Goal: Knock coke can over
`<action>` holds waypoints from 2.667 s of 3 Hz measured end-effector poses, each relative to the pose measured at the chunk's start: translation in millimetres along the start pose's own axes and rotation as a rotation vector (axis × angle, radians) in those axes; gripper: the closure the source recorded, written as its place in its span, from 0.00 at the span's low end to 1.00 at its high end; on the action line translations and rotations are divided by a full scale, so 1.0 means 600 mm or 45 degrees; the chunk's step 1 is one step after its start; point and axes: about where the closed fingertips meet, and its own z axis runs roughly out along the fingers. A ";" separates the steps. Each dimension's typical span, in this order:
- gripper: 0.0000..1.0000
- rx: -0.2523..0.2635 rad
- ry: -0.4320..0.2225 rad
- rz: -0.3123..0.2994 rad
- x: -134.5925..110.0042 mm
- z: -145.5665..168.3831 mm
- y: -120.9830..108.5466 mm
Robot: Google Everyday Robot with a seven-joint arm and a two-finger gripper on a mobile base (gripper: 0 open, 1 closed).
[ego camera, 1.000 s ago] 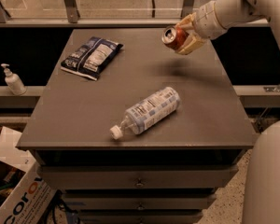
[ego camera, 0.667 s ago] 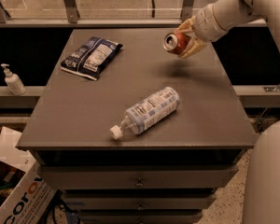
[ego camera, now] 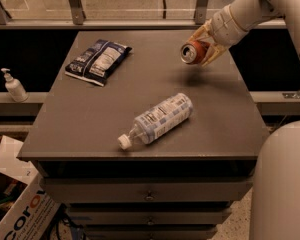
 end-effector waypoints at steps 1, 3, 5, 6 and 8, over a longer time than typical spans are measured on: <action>1.00 -0.093 -0.010 -0.127 -0.005 0.001 0.014; 0.82 -0.215 -0.021 -0.311 -0.013 0.021 0.031; 0.36 -0.235 -0.053 -0.326 -0.020 0.028 0.035; 0.12 -0.238 -0.067 -0.317 -0.023 0.028 0.035; 0.00 -0.238 -0.082 -0.296 -0.025 0.027 0.034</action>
Offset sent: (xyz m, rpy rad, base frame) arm -0.0208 -0.0061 -0.0148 -0.2360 0.0010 0.3071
